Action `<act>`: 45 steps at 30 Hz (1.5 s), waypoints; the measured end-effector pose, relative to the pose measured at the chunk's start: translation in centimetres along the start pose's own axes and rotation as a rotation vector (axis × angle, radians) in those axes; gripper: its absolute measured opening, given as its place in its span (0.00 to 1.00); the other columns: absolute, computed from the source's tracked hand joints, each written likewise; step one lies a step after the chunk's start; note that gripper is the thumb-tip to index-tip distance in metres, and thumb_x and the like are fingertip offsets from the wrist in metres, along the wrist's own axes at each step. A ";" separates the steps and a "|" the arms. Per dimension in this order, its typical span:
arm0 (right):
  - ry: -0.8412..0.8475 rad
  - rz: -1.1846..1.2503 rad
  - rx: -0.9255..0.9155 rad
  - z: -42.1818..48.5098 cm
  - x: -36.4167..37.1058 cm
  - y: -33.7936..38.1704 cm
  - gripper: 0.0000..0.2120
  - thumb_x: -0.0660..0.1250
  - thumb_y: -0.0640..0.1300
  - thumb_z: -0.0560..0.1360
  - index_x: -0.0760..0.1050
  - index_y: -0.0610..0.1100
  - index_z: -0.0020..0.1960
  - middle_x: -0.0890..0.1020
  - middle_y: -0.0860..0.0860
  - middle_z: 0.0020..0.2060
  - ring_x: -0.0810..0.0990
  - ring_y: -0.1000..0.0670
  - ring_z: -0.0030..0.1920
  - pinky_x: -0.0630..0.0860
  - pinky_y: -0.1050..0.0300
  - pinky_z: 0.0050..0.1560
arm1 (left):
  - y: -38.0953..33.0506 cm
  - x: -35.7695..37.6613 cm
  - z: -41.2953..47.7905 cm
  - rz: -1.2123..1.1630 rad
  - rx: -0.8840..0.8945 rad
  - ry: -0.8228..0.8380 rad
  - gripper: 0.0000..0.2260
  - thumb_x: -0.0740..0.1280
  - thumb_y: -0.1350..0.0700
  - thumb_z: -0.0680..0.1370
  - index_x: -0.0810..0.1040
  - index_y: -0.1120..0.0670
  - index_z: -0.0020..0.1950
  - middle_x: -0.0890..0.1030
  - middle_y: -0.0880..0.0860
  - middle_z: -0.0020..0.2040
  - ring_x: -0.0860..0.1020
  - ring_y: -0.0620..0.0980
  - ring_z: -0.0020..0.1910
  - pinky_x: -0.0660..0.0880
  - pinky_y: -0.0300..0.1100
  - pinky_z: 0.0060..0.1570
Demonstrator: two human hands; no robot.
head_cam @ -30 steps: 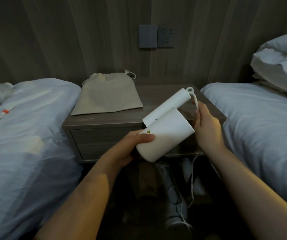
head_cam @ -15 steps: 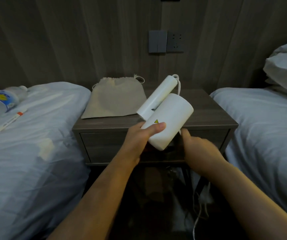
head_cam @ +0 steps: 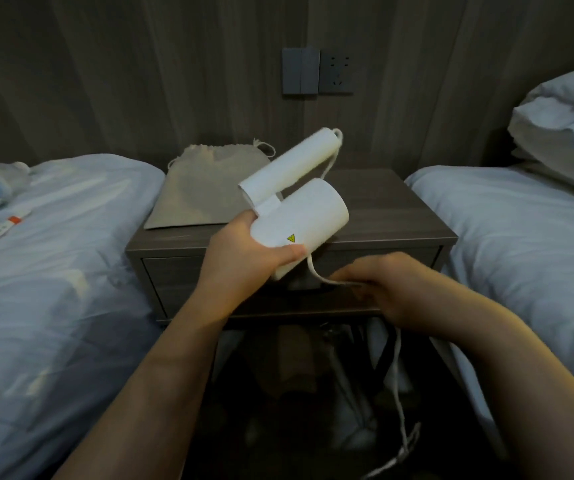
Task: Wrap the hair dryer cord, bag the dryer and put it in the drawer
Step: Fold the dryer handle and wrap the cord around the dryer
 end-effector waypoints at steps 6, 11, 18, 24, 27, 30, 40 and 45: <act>-0.334 0.091 -0.071 -1.3 -1.6 0.3 0.14 0.68 0.37 0.73 0.82 0.51 0.53 0.86 0.53 0.46 0.82 0.54 0.47 0.75 0.60 0.52 | -0.7 0.9 -0.7 0.362 0.182 0.176 0.31 0.74 0.40 0.62 0.72 0.46 0.62 0.78 0.47 0.57 0.75 0.47 0.52 0.74 0.44 0.50; -0.558 0.129 0.208 -0.7 -1.8 -0.6 0.06 0.73 0.49 0.68 0.76 0.50 0.39 0.79 0.55 0.32 0.78 0.49 0.40 0.76 0.52 0.43 | -0.5 1.8 -1.4 0.435 0.371 0.322 0.29 0.75 0.42 0.63 0.72 0.46 0.61 0.76 0.49 0.54 0.75 0.48 0.51 0.71 0.41 0.47; -0.477 0.222 0.302 -0.6 -1.9 -2.5 0.11 0.77 0.50 0.64 0.77 0.48 0.29 0.79 0.52 0.28 0.77 0.54 0.33 0.70 0.59 0.33 | 0.4 2.9 -1.4 0.584 0.465 0.507 0.32 0.75 0.42 0.62 0.71 0.44 0.65 0.75 0.48 0.54 0.75 0.48 0.53 0.73 0.44 0.50; -0.182 0.372 0.041 -0.9 -2.4 -4.8 0.18 0.68 0.34 0.73 0.82 0.59 0.42 0.84 0.55 0.40 0.81 0.57 0.45 0.74 0.66 0.48 | 1.2 2.3 -1.4 0.587 0.408 0.669 0.31 0.76 0.43 0.62 0.69 0.43 0.63 0.73 0.44 0.55 0.73 0.44 0.53 0.70 0.39 0.50; -0.189 0.465 0.110 -0.4 -1.7 -6.1 0.15 0.70 0.35 0.71 0.84 0.55 0.40 0.86 0.53 0.36 0.81 0.57 0.37 0.76 0.66 0.40 | 0.9 2.6 -1.8 0.530 0.411 0.747 0.31 0.77 0.45 0.62 0.69 0.43 0.62 0.72 0.44 0.56 0.71 0.42 0.54 0.70 0.38 0.52; -0.059 0.688 0.169 0.0 -0.4 -6.6 0.09 0.70 0.33 0.71 0.82 0.46 0.37 0.80 0.42 0.29 0.74 0.54 0.26 0.71 0.64 0.27 | 0.9 3.0 -2.1 0.457 0.366 0.789 0.31 0.78 0.47 0.62 0.67 0.40 0.60 0.69 0.36 0.51 0.70 0.39 0.53 0.68 0.34 0.49; -0.065 0.720 0.148 0.1 -0.7 -6.5 0.08 0.63 0.38 0.77 0.79 0.43 0.41 0.83 0.56 0.30 0.77 0.61 0.31 0.72 0.70 0.32 | 0.7 3.0 -2.3 0.268 0.280 0.776 0.54 0.78 0.50 0.62 0.40 0.32 0.72 0.70 0.41 0.61 0.72 0.42 0.57 0.69 0.35 0.54; 0.025 0.583 0.067 -0.7 -1.4 -5.8 0.08 0.66 0.51 0.73 0.78 0.47 0.47 0.82 0.53 0.37 0.77 0.59 0.37 0.72 0.66 0.40 | 0.7 2.9 -2.2 0.241 0.282 0.751 0.54 0.79 0.48 0.61 0.41 0.30 0.71 0.72 0.41 0.61 0.73 0.41 0.57 0.71 0.38 0.58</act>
Point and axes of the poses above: each hand's wrist, its own z-axis towards the middle knuckle, its own x-axis out of the palm, y = z × x, the point moved 2 cm from there along z, towards the middle knuckle
